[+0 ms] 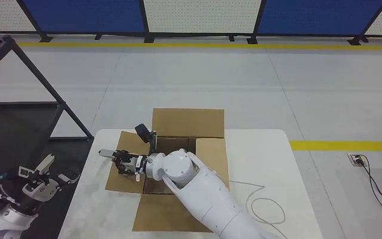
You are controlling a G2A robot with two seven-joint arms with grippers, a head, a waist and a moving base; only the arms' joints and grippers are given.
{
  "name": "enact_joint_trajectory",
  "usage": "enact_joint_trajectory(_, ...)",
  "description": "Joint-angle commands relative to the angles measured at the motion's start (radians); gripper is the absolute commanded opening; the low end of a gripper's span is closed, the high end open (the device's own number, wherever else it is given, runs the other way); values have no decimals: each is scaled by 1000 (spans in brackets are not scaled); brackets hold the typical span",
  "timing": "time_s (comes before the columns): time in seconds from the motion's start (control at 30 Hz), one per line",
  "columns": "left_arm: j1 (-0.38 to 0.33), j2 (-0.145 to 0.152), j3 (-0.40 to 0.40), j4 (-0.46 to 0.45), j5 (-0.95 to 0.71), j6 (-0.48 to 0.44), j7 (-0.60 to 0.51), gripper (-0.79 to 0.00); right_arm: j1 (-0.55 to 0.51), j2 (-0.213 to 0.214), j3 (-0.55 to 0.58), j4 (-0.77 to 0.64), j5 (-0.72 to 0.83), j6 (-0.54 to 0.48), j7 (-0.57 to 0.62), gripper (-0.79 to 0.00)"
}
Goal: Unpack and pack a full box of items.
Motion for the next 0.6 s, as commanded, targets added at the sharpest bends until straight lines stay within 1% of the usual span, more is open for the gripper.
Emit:
enact_joint_trajectory(0.0, -1, 0, 2, -3, 2, 2, 1, 0, -10, 10, 14, -23, -13, 8, 4, 0)
enact_joint_trajectory(0.1, -3, 0, 4, -5, 4, 3, 3, 0, -28, 22, 30, -54, -35, 34, 13, 0)
enact_joint_trajectory(0.23, -5, -1, 5, -7, 5, 1, 5, 0, -43, 26, 33, -72, -55, 75, 23, 0)
enact_joint_trajectory(0.33, -5, -1, 10, -11, 12, 9, 17, 0, -47, 28, 35, -84, -67, 77, 33, 0)
enact_joint_trajectory(0.47, -2, -3, 18, -36, 29, 4, 36, 0, -29, 32, 33, -80, -89, 81, 121, 0)
enact_joint_trajectory(0.57, -2, -3, 18, -36, 29, 4, 36, 0, -29, 32, 33, -80, -89, 81, 121, 0)
